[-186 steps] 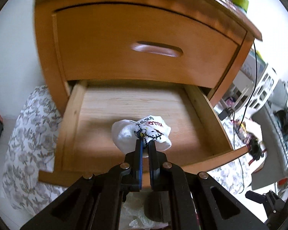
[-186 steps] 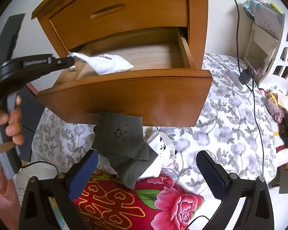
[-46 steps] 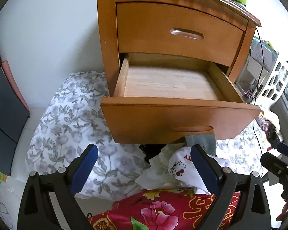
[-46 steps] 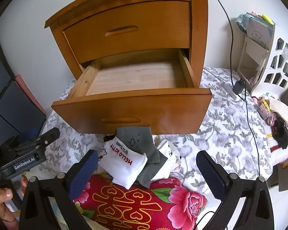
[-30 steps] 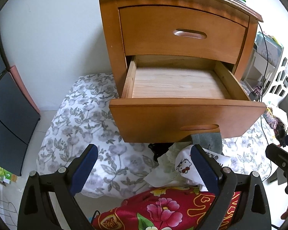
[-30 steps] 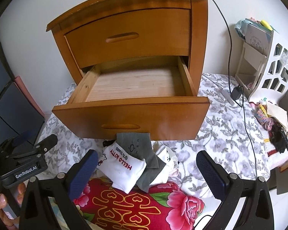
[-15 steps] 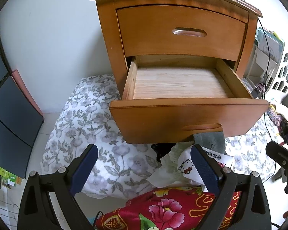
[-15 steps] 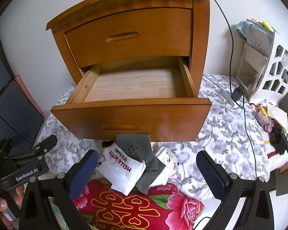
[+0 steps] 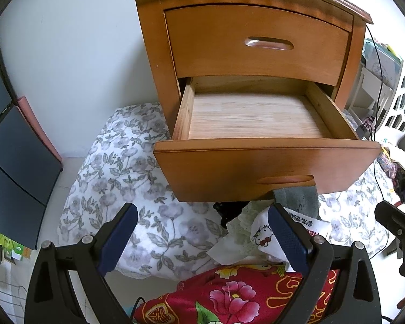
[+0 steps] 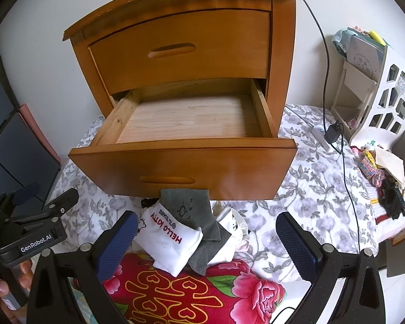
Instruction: Organize soft objects
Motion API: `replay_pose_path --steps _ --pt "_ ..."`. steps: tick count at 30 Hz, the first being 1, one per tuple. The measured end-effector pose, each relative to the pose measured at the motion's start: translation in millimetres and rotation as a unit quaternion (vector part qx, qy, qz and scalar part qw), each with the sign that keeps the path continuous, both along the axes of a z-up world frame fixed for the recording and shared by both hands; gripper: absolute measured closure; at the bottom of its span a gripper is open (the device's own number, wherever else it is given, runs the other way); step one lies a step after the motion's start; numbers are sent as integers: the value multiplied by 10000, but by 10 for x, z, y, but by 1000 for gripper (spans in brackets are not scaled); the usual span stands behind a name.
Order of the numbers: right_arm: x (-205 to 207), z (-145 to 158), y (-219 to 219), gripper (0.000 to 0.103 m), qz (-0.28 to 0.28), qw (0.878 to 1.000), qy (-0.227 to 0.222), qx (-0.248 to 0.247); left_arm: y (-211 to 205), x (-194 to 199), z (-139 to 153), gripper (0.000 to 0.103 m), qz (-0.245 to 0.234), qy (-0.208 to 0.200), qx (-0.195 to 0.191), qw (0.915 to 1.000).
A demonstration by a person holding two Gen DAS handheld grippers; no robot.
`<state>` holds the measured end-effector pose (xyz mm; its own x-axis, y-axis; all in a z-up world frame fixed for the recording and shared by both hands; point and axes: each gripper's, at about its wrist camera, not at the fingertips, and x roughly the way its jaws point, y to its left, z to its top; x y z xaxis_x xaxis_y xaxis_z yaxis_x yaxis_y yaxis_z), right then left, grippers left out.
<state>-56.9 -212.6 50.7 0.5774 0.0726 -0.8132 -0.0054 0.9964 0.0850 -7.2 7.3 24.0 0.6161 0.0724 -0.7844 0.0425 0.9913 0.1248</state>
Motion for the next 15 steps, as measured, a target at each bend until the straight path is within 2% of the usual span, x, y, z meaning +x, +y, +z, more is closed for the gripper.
replay_pose_path --steps 15 --pt "1 -23 -2 0 -12 10000 22 -26 29 18 -41 6 117 95 73 9999"
